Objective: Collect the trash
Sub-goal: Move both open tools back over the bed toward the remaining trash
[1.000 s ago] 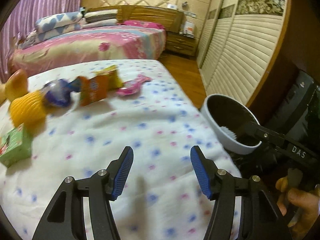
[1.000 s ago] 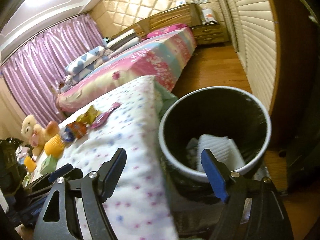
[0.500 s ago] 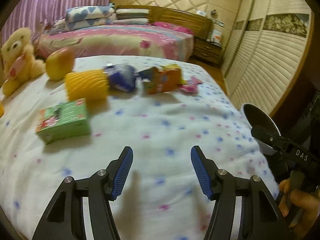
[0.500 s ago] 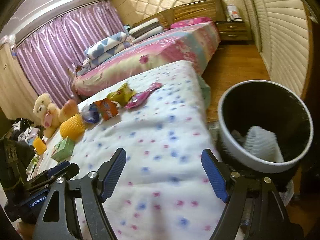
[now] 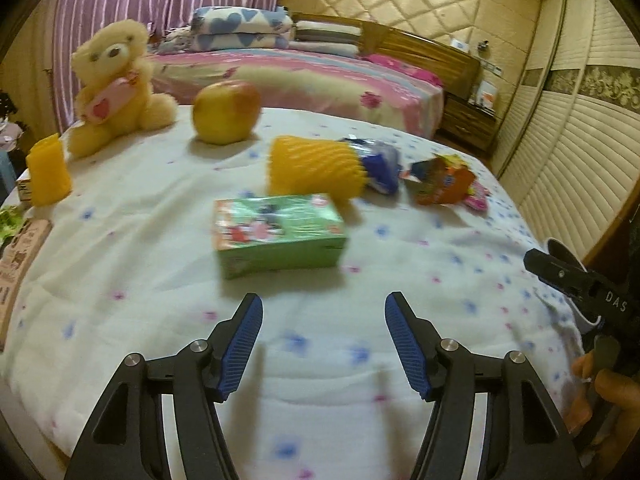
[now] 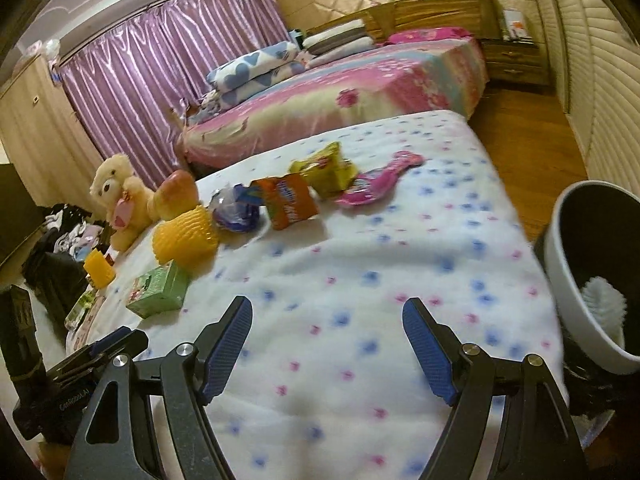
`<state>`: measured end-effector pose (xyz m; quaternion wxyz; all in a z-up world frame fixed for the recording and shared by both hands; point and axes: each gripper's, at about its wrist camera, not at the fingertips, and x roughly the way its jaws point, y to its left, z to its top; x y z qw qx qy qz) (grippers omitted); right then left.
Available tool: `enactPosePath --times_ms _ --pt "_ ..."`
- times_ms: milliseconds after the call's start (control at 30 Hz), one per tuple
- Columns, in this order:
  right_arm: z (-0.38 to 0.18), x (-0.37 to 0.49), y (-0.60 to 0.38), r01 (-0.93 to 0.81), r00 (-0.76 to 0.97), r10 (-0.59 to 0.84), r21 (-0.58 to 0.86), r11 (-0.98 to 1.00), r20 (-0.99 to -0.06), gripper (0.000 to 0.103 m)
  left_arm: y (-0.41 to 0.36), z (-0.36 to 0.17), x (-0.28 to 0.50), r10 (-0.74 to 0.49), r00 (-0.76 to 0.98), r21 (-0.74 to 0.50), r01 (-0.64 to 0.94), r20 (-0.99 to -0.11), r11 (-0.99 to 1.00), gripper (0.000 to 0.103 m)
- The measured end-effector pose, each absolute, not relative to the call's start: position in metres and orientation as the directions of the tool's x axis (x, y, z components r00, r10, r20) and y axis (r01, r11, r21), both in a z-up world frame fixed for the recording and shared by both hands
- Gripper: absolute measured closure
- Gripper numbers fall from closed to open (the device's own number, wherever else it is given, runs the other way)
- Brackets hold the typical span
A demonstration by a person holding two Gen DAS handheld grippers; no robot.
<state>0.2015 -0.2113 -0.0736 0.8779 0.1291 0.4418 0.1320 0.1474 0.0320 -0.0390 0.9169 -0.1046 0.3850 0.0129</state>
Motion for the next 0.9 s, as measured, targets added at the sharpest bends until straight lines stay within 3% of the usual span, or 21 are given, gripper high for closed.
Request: enactPosePath --times_ms 333,600,733,900 --pt "-0.083 0.218 -0.185 -0.152 0.542 0.378 0.356 0.922 -0.750 0.024 0.063 -0.042 0.173 -0.018 0.701 -0.120 -0.096 -0.713 0.988 0.036" --pt "-0.086 0.223 -0.192 -0.123 0.544 0.366 0.359 0.925 -0.756 0.024 0.052 -0.054 0.198 -0.092 0.684 -0.131 -0.006 -0.724 0.991 0.036" --pt "-0.086 0.226 -0.200 -0.100 0.550 0.356 0.364 0.926 -0.755 0.024 0.036 -0.051 0.195 -0.187 0.684 -0.178 0.085 -0.705 0.980 0.036" --pt "-0.085 0.231 -0.199 -0.107 0.551 0.358 0.362 0.926 -0.754 0.024 0.044 -0.050 0.192 -0.138 0.695 -0.137 0.057 -0.706 0.989 0.036"
